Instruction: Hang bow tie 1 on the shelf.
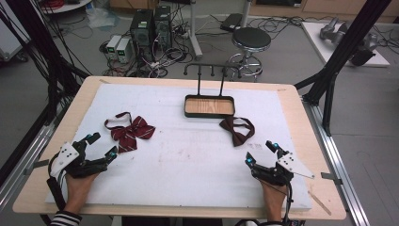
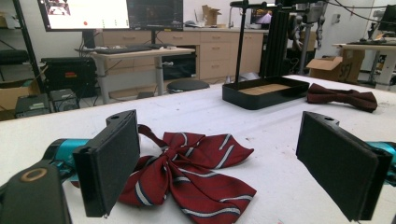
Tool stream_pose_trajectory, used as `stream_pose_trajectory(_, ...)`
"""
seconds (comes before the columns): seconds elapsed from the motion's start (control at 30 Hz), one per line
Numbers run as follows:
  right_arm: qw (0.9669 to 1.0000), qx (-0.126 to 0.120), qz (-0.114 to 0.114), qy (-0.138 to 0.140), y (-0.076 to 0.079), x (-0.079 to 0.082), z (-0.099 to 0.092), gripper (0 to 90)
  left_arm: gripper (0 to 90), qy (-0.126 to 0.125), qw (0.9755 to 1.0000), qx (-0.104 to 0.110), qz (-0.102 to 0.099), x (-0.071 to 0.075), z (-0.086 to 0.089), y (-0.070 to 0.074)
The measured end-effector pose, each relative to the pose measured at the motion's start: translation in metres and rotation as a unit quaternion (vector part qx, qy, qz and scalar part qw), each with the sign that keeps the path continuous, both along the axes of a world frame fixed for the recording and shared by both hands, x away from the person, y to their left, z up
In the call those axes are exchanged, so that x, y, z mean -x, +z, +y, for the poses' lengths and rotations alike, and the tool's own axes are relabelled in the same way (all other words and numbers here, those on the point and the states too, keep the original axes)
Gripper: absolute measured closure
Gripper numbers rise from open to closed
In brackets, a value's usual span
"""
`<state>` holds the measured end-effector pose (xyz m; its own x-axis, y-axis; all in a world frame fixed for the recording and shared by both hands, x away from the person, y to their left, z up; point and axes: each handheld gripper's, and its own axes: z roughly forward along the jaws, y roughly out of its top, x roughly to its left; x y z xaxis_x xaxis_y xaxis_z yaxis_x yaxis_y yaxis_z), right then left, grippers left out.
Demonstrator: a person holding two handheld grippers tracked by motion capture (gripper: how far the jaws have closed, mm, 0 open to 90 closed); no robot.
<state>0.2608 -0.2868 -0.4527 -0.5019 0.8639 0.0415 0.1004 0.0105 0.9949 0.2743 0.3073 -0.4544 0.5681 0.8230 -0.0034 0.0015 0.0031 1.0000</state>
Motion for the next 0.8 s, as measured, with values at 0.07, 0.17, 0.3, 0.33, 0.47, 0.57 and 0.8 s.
stream_pose_trajectory(0.07,1.0000,0.000,-0.003,0.001,-0.0001,0.0005,-0.0001,11.2,13.9,0.000,1.0000,-0.001,0.001,-0.0003,0.0000,0.0001)
stream_pose_trajectory(0.17,1.0000,0.000,-0.007,-0.001,-0.0003,0.0002,-0.0006,11.2,13.9,0.000,1.0000,0.000,0.000,0.0000,0.0000,0.0001)
stream_pose_trajectory(0.3,1.0000,-0.001,-0.003,0.000,-0.0002,0.0007,0.0000,11.2,13.9,0.000,1.0000,0.002,0.002,-0.0005,0.0004,0.0001)
stream_pose_trajectory(0.33,1.0000,-0.001,-0.002,-0.001,-0.0002,0.0003,-0.0005,11.2,13.9,0.001,1.0000,0.004,0.000,-0.0002,0.0004,-0.0001)
stream_pose_trajectory(0.47,1.0000,-0.001,-0.002,-0.003,-0.0002,0.0001,-0.0003,11.3,13.9,0.000,1.0000,0.003,0.000,0.0000,0.0005,-0.0001)
stream_pose_trajectory(0.57,1.0000,-0.002,-0.001,-0.003,-0.0002,0.0000,-0.0005,11.2,13.9,-0.002,1.0000,0.001,0.001,-0.0002,0.0002,0.0001)
stream_pose_trajectory(0.8,1.0000,-0.002,-0.002,-0.004,0.0000,-0.0004,-0.0005,11.2,13.9,-0.003,1.0000,-0.003,0.009,-0.0018,-0.0002,0.0009)
